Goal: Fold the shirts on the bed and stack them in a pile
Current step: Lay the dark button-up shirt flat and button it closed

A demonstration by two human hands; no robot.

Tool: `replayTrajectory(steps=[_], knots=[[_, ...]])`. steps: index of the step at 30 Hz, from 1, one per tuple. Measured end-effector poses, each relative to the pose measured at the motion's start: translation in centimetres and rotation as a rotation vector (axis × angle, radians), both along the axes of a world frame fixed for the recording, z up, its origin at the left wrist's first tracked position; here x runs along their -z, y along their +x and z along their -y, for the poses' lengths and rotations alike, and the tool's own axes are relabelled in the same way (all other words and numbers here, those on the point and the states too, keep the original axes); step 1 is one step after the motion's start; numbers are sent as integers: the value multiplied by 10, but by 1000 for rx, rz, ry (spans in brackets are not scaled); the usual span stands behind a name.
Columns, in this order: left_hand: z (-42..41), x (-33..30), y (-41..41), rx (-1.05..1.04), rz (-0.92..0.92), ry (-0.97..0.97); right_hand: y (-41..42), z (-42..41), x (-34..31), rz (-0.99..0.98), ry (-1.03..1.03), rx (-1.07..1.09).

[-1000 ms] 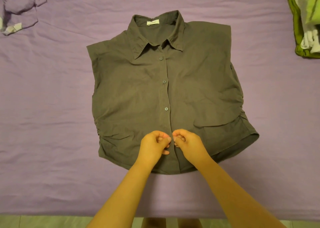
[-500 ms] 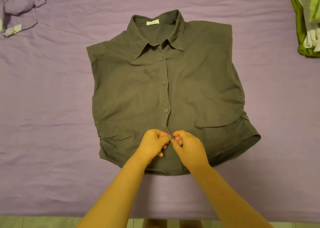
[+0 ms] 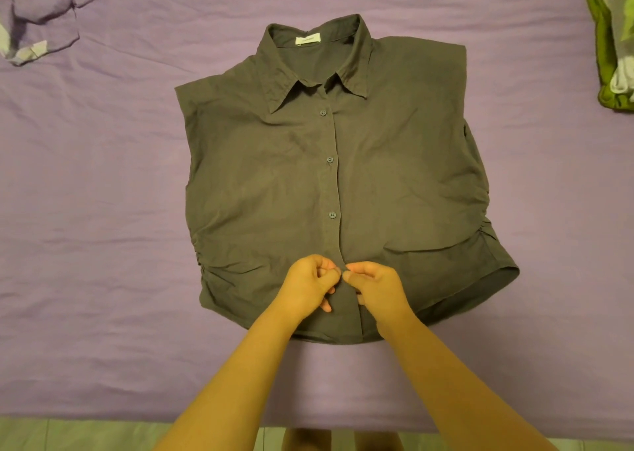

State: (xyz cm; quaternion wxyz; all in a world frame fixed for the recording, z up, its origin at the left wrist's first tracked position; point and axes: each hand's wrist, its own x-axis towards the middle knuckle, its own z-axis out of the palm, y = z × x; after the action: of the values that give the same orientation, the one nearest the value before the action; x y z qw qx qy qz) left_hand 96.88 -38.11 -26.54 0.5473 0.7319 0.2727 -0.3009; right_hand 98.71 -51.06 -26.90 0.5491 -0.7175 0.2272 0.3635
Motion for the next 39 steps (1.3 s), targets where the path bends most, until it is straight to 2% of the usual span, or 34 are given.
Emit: replayTrajectory(steps=[1, 3, 6, 8, 12, 13, 16, 20, 24, 28, 30, 32, 34, 37, 39], knots=[[0, 0, -1, 9, 8, 6, 0, 2, 0, 5, 12, -35], [0, -3, -1, 35, 15, 18, 0, 6, 2, 178, -110, -280], [-1, -8, 0, 76, 28, 27, 4, 10, 3, 694, -456, -672], [-1, -9, 0, 75, 37, 29, 6, 10, 2, 959, -567, -829], [0, -8, -2, 71, 55, 50, 8, 5, -5, 927, -580, -910], [1, -8, -3, 62, 63, 54, 6, 5, -6, 820, -528, -861], [3, -7, -5, 35, 84, 41, 4, 4, -4, 480, -354, -605], [3, -5, -5, 14, 90, 17, 2, 3, -1, 301, -202, -336], [2, -2, -7, -73, 138, -29, 3, -2, -6, 29, 16, 54], [1, -2, -12, -190, 136, -103, 2, -3, -10, -151, 153, 182], [-3, -3, -13, -224, 115, -149, 3, -4, -10, -96, 98, 67], [-6, -4, -13, -227, 93, -180, 4, -4, -10, 38, -5, -82], [-7, -5, -12, -172, 85, -141, 5, -3, -7, 173, -172, -213], [-4, -2, -10, -6, 168, 132, 1, 0, -5, 436, -541, -444], [-4, -1, -10, 136, 270, 401, -1, 3, -4, 686, -654, -475]])
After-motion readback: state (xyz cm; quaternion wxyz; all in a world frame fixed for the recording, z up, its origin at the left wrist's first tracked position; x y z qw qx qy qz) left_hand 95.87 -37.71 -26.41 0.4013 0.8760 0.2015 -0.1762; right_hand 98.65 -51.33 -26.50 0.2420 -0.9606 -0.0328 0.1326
